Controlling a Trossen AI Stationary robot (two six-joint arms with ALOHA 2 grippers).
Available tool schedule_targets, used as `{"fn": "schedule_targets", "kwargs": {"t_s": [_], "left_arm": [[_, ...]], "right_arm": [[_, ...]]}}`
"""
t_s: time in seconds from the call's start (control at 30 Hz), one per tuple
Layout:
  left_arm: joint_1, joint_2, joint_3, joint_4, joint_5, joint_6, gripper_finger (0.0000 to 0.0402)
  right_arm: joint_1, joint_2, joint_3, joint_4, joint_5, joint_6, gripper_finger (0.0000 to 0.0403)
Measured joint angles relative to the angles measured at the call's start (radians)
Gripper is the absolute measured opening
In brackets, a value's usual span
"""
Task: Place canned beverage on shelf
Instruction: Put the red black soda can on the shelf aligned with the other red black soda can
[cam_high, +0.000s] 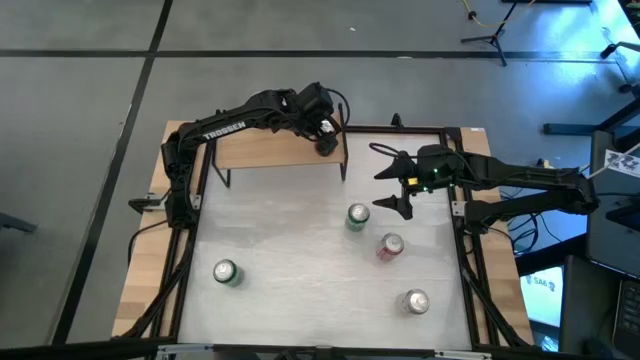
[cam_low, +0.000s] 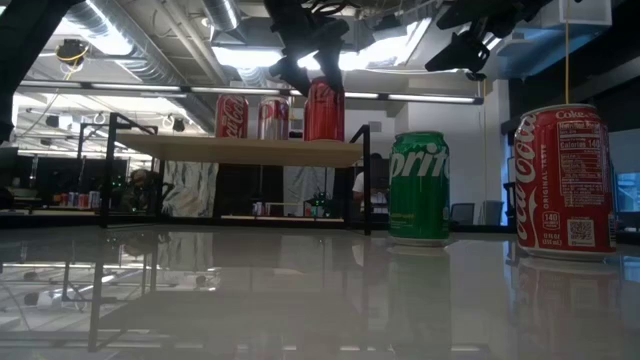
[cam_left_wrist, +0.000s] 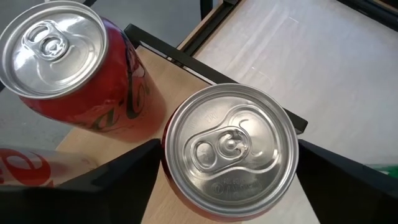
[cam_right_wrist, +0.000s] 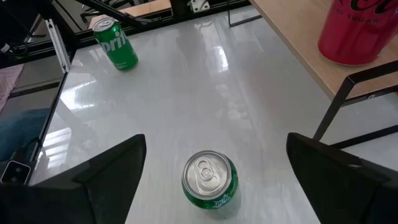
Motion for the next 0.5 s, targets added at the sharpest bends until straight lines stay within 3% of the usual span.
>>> {"fn": "schedule_targets", "kwargs": {"t_s": [0.23, 0.5], "left_arm": [[0.0, 0.0, 0.0, 0.0, -0.008, 0.0, 0.039], [-0.001, -0.024, 0.0, 0.0, -0.012, 0.025, 0.0395]], "right_arm": [[0.0, 0.0, 0.0, -0.005, 0.0, 0.0, 0.0383], [0.0, 0.0, 0.0, -0.005, 0.0, 0.0, 0.0383]]}}
